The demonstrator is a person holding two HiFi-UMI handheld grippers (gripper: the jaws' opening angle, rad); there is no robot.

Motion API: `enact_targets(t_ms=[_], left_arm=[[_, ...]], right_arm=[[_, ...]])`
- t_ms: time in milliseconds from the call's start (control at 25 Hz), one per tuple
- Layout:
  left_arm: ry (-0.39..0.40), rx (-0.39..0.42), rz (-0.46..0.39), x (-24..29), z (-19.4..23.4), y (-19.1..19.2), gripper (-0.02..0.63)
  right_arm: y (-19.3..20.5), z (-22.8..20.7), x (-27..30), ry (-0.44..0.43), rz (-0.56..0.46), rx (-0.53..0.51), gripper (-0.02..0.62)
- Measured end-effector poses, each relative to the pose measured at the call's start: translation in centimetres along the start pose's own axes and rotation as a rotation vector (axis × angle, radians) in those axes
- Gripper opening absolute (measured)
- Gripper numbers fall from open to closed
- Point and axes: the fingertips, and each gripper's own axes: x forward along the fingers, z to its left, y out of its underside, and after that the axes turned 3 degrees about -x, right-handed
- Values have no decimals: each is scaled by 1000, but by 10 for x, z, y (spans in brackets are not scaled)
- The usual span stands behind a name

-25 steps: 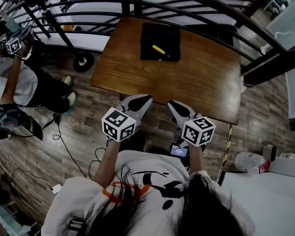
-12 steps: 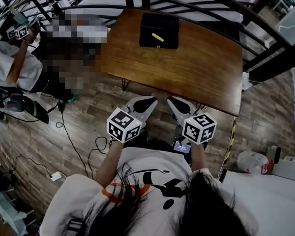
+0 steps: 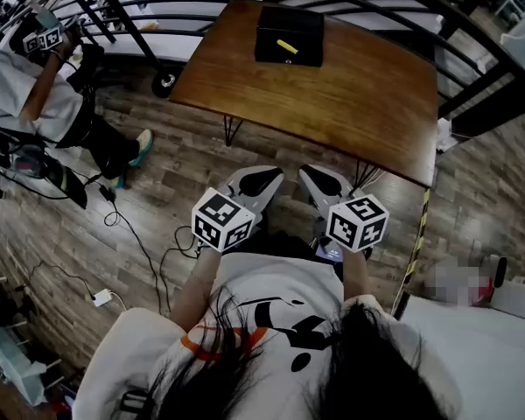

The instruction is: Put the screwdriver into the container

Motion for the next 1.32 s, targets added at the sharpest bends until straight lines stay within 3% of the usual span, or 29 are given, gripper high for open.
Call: enact_targets(t_ms=[680,1320], left_arm=[[-66,-31,-6,-45,-12,31,0],[-61,-41,3,-32,-6,33,0]], right_arm=[[23,38,-5,-40,30,-59,25],[28,16,-6,-4,56,-62,25]])
